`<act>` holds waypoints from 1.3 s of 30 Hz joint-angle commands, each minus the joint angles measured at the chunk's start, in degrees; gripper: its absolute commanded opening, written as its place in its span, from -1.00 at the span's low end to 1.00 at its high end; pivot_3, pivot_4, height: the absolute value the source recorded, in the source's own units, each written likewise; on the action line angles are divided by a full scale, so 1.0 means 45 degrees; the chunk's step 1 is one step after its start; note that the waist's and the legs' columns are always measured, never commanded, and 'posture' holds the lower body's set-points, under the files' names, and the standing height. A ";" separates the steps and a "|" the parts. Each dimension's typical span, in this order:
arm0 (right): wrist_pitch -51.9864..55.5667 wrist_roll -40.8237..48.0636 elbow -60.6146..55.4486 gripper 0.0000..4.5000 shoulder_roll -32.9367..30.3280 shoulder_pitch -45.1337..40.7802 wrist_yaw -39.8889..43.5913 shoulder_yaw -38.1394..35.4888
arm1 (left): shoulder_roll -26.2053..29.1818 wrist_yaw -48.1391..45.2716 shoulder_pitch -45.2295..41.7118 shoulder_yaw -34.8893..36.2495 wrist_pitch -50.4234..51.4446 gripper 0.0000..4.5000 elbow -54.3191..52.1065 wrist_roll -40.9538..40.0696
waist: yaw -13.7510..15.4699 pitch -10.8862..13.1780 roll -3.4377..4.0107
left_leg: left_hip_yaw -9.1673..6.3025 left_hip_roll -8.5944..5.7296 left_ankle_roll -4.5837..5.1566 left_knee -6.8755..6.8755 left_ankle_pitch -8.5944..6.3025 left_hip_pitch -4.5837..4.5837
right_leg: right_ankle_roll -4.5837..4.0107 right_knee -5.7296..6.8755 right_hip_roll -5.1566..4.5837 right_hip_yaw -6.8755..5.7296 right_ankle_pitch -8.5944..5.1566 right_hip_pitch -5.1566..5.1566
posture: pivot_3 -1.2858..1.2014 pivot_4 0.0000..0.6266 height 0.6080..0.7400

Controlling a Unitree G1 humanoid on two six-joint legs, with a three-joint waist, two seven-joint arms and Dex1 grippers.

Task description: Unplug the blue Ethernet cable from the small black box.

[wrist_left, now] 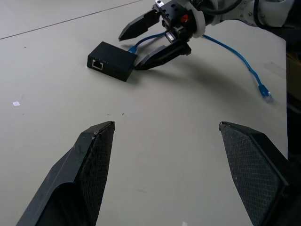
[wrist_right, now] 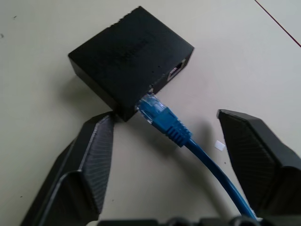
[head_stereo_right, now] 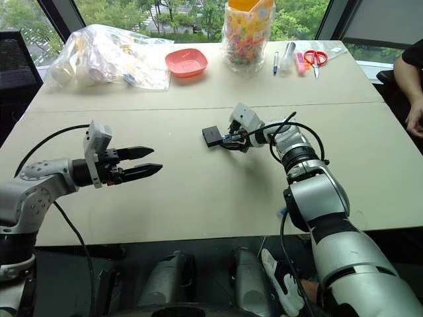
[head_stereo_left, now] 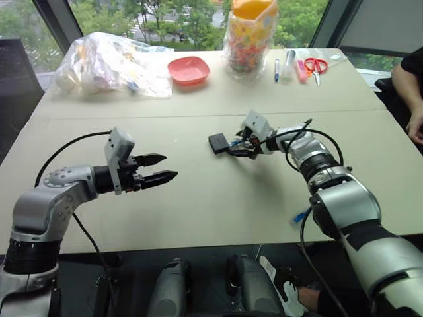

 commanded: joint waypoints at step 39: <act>-0.2950 -0.3695 -1.2486 -1.00 -0.1511 0.4990 -0.6268 -0.0112 | -0.4620 -0.5696 -1.3121 -0.0841 -0.5780 -0.23 1.9151 0.4291 | -0.0044 0.0001 -0.0013 | 0.0041 -0.0020 -0.0026 0.0001 0.0021 -0.0031 | 0.0022 0.0016 0.0026 -0.0007 -0.0010 -0.0037 | 0.03 -0.52 1.00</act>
